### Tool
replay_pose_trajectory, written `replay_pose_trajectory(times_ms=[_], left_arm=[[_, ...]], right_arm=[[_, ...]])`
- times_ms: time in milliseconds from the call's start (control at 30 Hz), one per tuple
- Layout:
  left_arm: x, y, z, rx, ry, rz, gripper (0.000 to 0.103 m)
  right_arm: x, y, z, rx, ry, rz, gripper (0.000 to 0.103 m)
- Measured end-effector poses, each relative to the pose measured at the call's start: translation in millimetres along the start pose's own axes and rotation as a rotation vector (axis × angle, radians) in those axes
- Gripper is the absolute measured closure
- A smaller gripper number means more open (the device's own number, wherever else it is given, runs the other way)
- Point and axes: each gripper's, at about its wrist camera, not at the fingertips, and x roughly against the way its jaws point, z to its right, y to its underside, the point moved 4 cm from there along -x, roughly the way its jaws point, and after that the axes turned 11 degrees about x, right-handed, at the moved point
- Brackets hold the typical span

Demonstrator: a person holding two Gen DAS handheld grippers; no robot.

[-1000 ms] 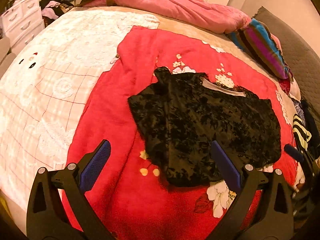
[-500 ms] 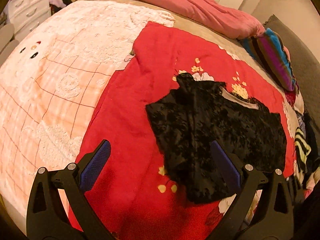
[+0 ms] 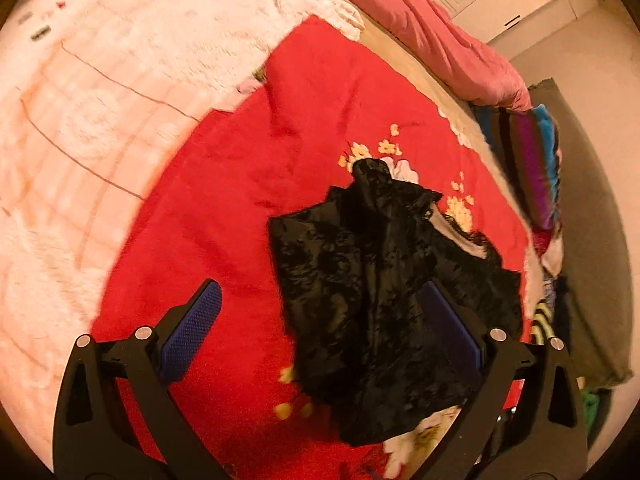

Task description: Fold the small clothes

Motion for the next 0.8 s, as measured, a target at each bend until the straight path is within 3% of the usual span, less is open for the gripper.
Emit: replay_pose_trajectory(times_ms=[67,233,333,400,433,467,633,800], left_arm=[[-10.0,-1.2,1.7,0.030,0.056,-0.039,0.010],[-34.7,-1.0,9.6,0.047,0.105,-0.107,0.011],[-46.4,2.3,17.2,0.023,0.099,-0.127,0.011],[-52.3,3.8,19.5,0.007,0.084,-0.129,0.011],[-55.6,3.9,20.4,0.000,0.076,-0.128,0.011],[-59.5,4.9,21.4,-0.006,0.064,-0.127,0.011],[-62.4,4.4,19.8,0.008,0.034,-0.111,0.010],[-50.6,5.0,11.4,0.051,0.010,-0.076,0.010]], right_arm=[[-5.3,-1.1,-2.3,0.016,0.016,-0.007,0.007],[-19.9,-1.3,-4.1,0.006,-0.003,-0.008,0.009],[-27.9,1.2,-0.3,0.004,0.018,-0.018,0.023],[-31.9,4.5,3.2,-0.015,-0.003,-0.007,0.024],[-32.8,6.2,4.9,-0.027,-0.023,0.003,0.038],[-34.2,8.0,7.3,-0.039,-0.032,0.004,0.046],[-26.4,11.3,17.6,-0.093,-0.047,0.044,0.079],[-14.4,10.3,26.7,-0.140,-0.047,0.084,0.081]])
